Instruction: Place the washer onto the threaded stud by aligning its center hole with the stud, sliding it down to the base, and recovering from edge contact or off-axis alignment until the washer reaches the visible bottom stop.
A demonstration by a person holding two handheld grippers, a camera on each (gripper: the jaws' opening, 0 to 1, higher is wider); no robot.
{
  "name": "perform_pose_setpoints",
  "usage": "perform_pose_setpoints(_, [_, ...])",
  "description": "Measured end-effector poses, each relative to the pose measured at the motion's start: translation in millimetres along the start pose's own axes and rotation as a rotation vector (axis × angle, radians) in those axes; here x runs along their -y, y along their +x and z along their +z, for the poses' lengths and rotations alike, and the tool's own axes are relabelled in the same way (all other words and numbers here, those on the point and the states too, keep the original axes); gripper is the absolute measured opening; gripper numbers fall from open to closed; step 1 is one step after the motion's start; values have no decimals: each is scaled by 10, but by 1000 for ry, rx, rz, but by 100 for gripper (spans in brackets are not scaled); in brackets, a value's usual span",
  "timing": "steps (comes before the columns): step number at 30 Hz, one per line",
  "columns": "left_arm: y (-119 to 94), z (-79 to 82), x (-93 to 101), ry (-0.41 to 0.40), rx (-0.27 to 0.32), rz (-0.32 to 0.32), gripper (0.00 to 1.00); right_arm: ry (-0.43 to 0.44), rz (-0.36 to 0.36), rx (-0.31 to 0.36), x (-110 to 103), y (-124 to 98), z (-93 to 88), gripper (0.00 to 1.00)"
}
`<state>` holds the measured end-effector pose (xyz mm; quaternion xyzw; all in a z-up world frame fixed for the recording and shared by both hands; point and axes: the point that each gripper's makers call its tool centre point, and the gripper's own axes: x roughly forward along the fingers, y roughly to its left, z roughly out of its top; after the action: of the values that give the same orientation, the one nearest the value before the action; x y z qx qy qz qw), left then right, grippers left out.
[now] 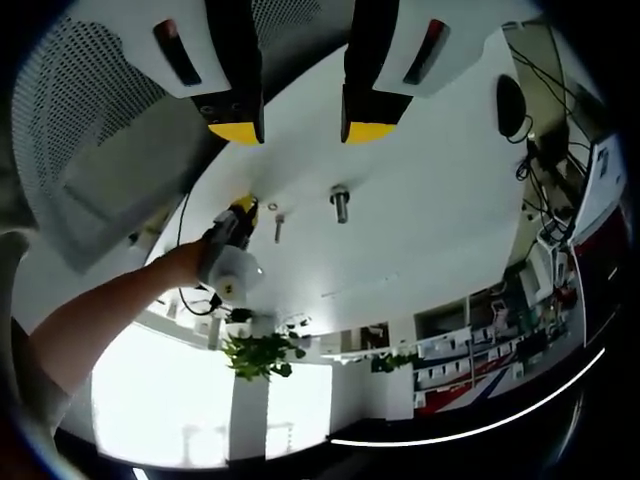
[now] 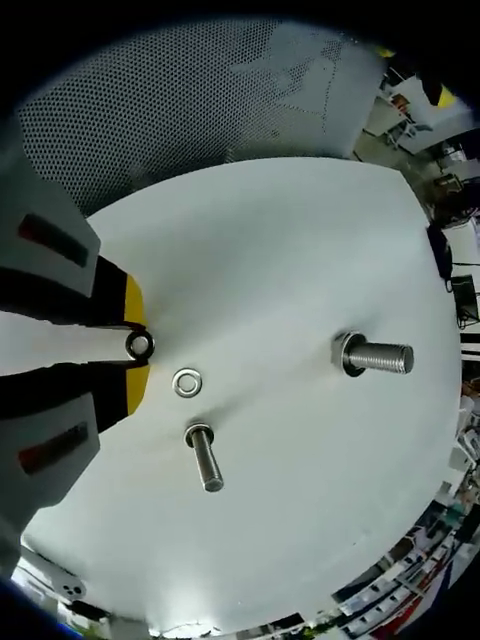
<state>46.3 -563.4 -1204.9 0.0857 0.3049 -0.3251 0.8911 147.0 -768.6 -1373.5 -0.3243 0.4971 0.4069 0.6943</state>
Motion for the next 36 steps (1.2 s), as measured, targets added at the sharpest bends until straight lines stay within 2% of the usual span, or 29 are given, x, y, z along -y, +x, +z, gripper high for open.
perform_pose_setpoints(4, [0, -2, -3, 0, -1, 1, 29, 7, -3, -8, 38, -27, -21, 14])
perform_pose_setpoints(14, [-11, 18, -13, 0, 12, 7, 29, 68, -65, 83, 361, -282, 192, 14])
perform_pose_setpoints(24, [-18, 33, -12, 2, 20, 9, 29, 40, -132, 130, 572, -460, 337, 14])
perform_pose_setpoints(28, [-19, 35, -13, 3, 21, 11, 29, 9, -155, 158, 573, -493, 409, 14])
perform_pose_setpoints(36, [-22, 41, -12, 3, 25, 12, 29, -30, -164, 169, 562, -471, 497, 14])
